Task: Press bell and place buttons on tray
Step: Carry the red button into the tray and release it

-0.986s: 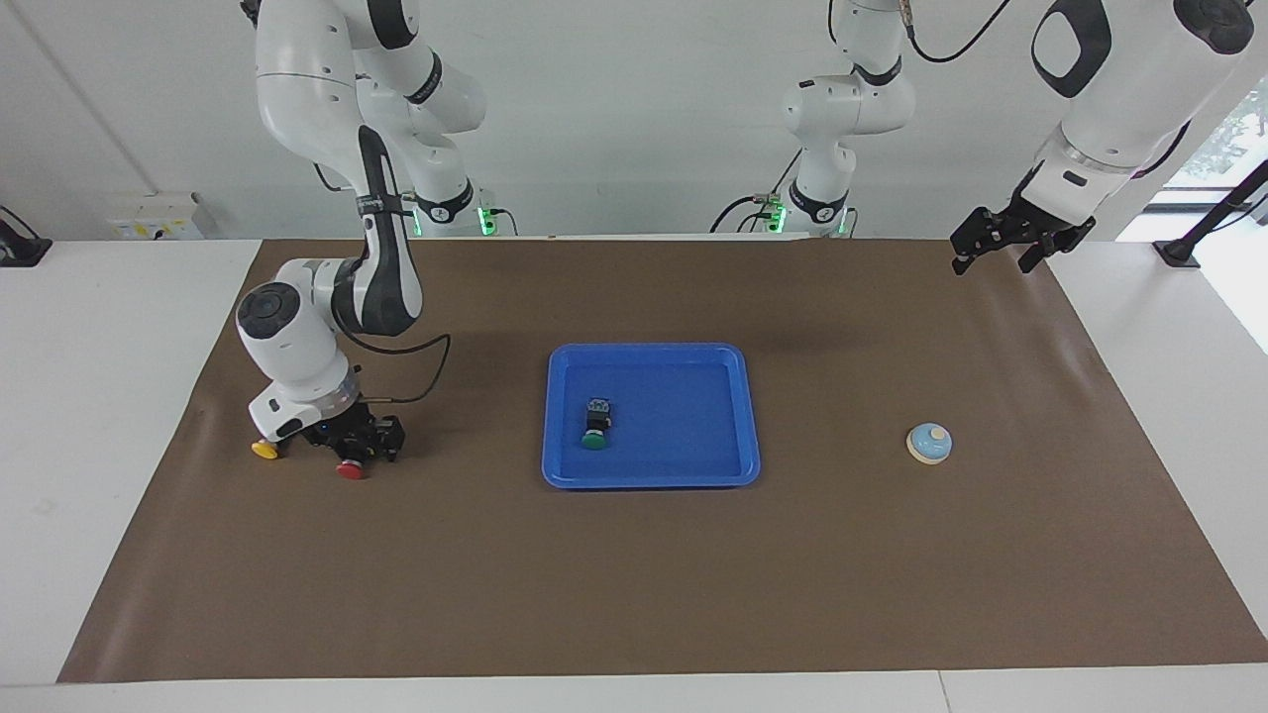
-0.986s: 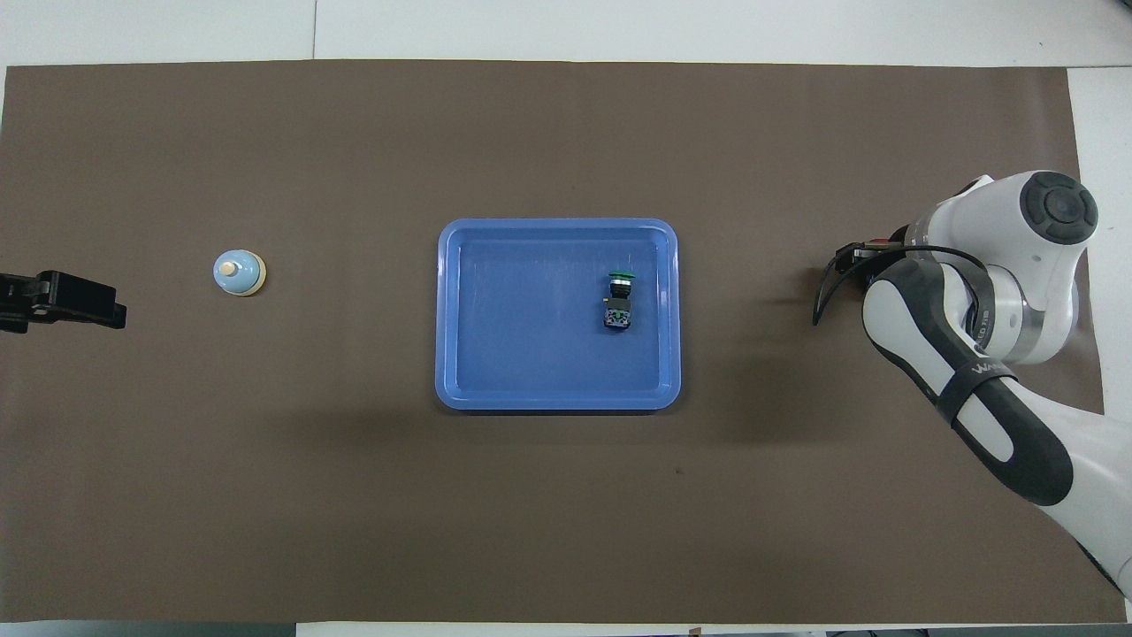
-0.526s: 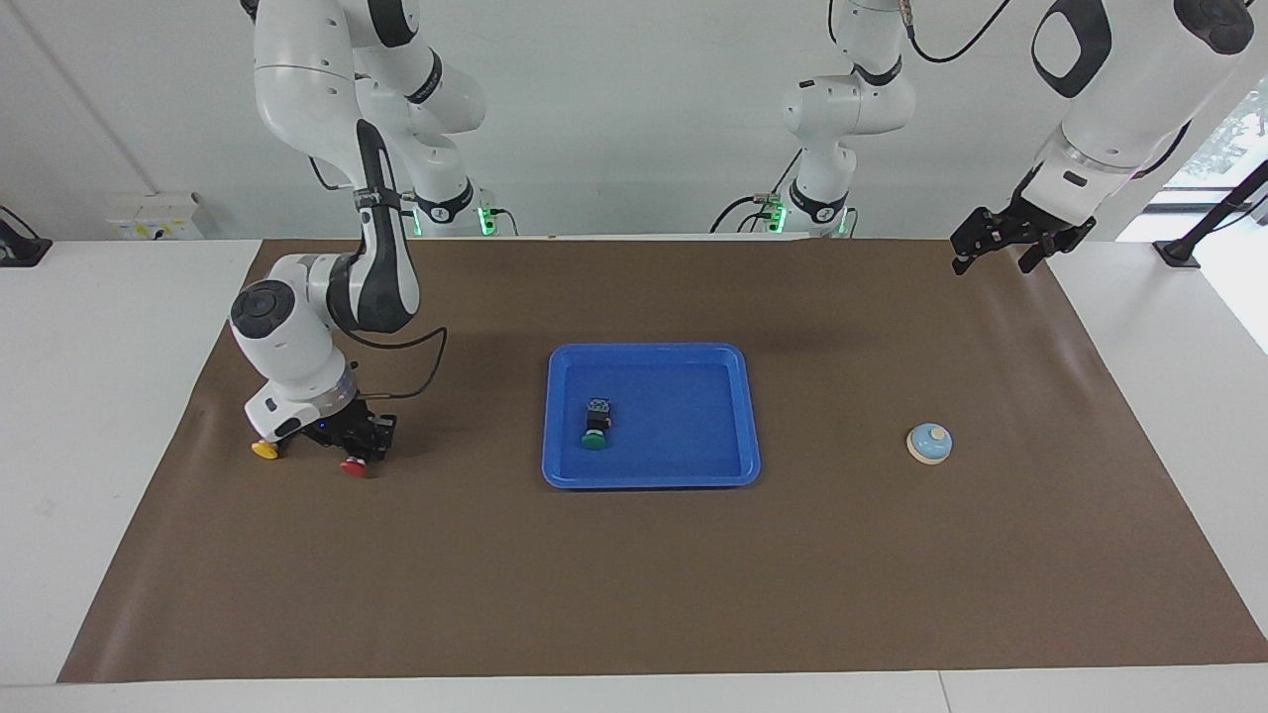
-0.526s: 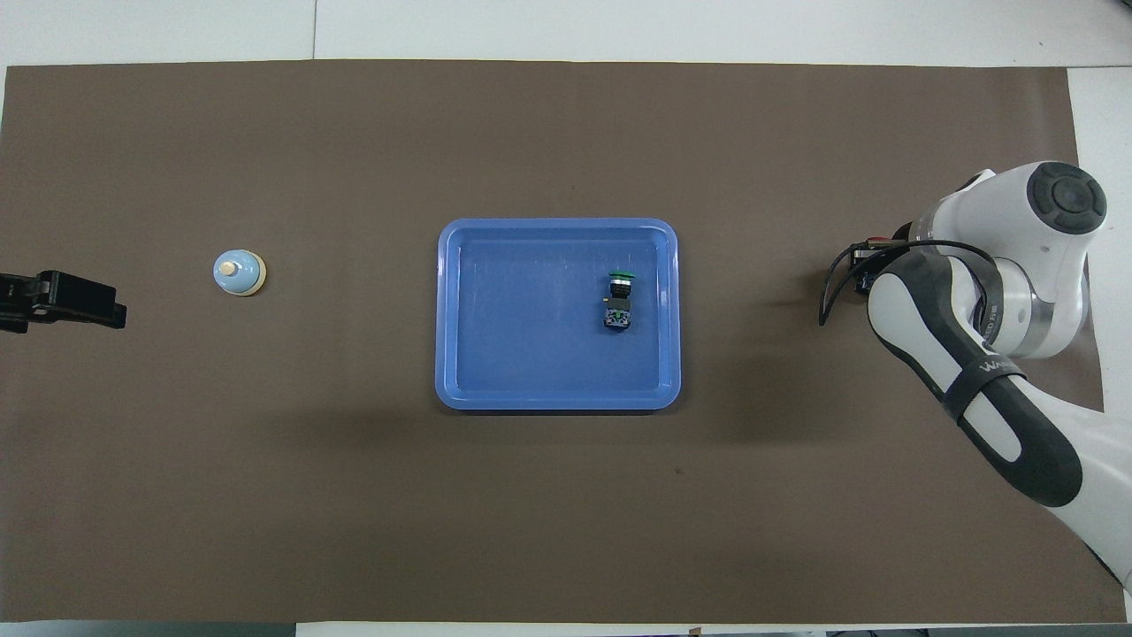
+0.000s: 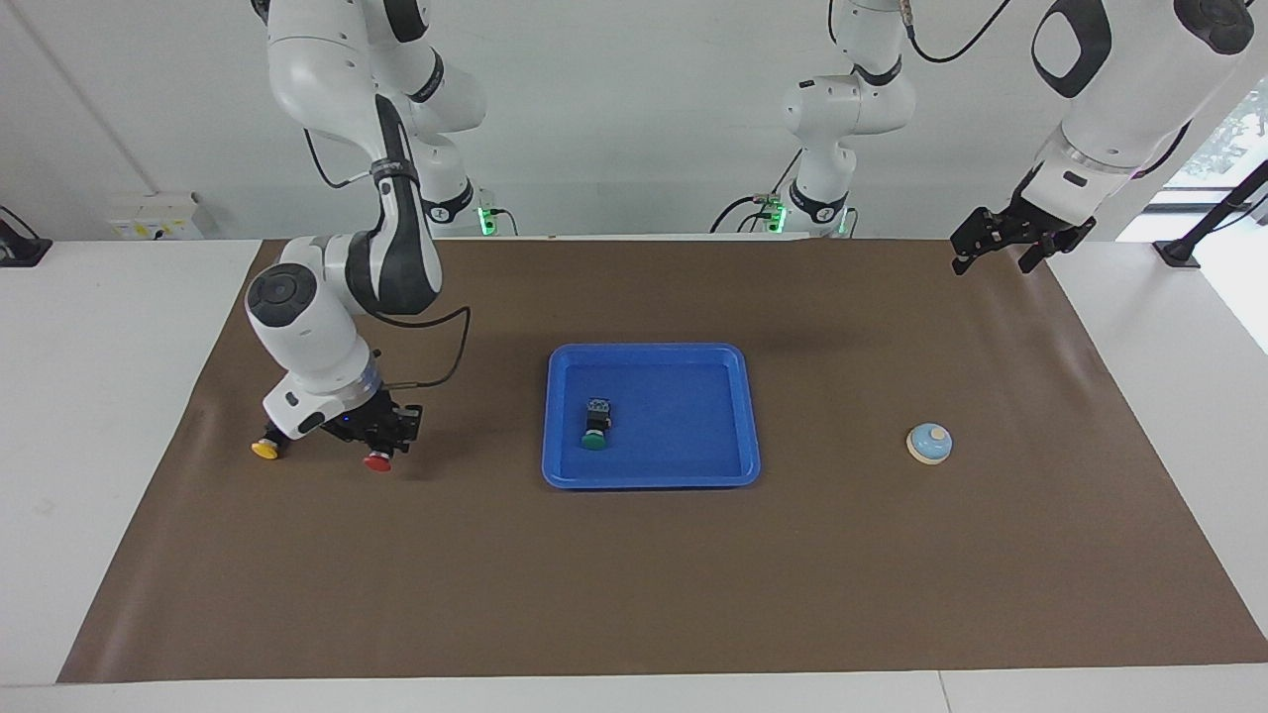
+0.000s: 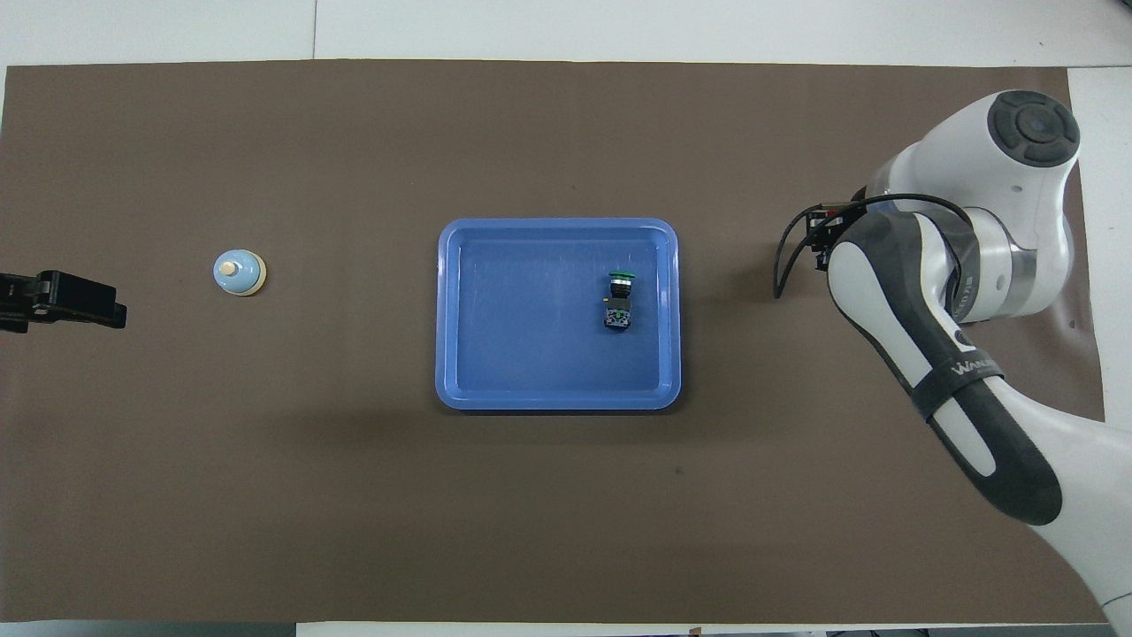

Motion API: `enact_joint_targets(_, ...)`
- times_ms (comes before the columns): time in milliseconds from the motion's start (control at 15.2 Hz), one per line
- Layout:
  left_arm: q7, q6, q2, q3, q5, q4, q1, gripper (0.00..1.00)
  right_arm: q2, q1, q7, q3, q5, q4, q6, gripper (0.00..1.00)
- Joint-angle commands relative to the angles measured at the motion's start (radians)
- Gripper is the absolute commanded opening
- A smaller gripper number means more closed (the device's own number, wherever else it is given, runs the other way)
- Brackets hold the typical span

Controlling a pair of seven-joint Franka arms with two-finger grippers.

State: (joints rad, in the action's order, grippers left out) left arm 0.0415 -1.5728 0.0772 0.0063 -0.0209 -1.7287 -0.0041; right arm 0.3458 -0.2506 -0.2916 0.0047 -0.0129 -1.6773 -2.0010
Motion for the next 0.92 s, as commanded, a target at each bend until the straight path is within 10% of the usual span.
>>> enact_joint_targets(0, 0.0, 0.014, 0.003, 0.001, -0.005, 0.014, 0.004, 1.0, 0.03, -0.108, -0.121, -0.002, -0.009, 0.053, 0.021, 0.0)
enact_joint_targets(854, 0.0, 0.014, 0.003, 0.0, -0.005, 0.014, 0.004, 1.0, 0.142, -0.352, -0.301, 0.0, -0.004, 0.041, -0.172, 0.0)
